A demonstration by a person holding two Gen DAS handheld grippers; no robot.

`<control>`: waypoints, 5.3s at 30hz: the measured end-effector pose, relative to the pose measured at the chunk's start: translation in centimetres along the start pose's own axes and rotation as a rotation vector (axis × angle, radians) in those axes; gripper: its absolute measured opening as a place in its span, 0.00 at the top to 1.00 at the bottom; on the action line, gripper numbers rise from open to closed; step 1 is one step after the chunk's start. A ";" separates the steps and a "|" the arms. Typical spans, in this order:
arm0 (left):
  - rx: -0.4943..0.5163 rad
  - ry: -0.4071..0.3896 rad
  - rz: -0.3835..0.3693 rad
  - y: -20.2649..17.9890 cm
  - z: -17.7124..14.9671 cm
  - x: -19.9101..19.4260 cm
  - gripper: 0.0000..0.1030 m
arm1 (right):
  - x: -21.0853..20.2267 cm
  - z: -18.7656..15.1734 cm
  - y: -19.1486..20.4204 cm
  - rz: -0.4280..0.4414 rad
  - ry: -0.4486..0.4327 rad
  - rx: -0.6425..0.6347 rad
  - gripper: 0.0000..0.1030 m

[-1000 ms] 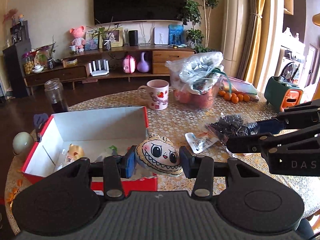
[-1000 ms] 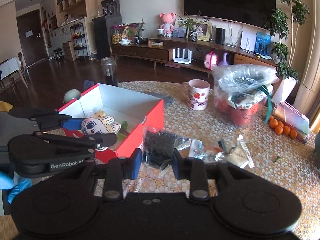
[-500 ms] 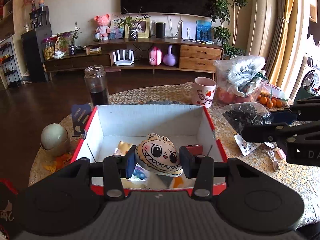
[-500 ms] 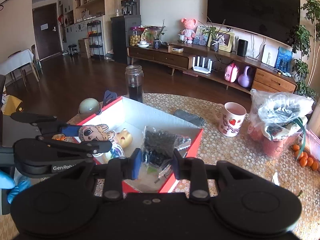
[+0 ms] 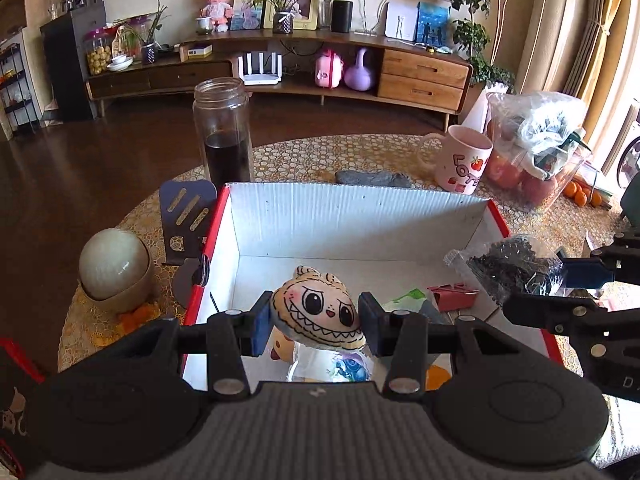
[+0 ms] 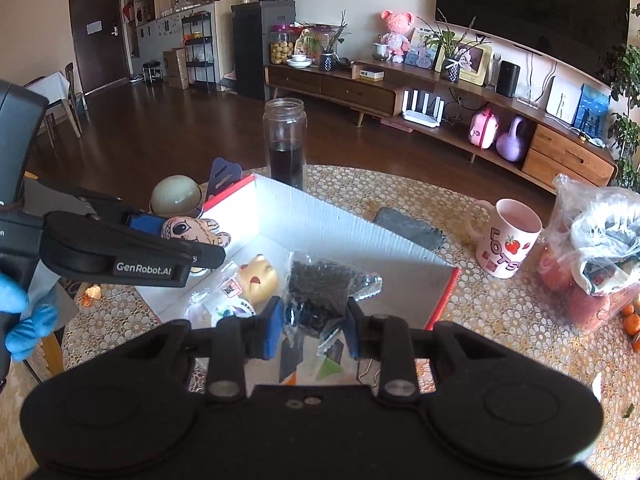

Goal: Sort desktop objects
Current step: 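Carry plush with left tool while right tool carries mesh bag into red box, then open left tool releasing plush while right tool releases mesh bag in box, then withdraw both tools from the box back over the table, then move left tool toward white cable while right tool approaches pink comb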

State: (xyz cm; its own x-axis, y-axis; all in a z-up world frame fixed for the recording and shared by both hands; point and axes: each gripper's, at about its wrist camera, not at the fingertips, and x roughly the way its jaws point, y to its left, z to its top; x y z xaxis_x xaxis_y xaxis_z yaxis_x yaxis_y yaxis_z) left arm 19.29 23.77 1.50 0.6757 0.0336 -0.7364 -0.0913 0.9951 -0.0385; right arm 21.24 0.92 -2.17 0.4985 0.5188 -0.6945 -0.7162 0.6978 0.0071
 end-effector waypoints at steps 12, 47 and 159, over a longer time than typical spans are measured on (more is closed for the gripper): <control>0.069 0.085 0.009 -1.1 0.4 5.5 0.57 | 5.3 -1.2 0.2 -0.013 0.090 0.006 0.70; 0.067 0.141 0.043 -2.0 -0.3 4.9 0.38 | 3.8 -2.5 0.0 0.018 0.093 -0.032 0.37; 0.264 -0.081 -0.183 -38.4 -11.6 9.1 0.11 | -3.2 -22.3 -27.8 -0.217 0.098 0.381 0.30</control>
State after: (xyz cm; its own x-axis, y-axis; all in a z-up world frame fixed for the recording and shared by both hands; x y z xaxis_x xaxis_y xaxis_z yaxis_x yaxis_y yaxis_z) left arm 20.44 -15.23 -11.57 0.7203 -0.1511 -0.6770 0.2223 0.9748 0.0191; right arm 28.65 -31.14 -16.16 0.5557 0.3038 -0.7738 -0.3600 0.9270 0.1054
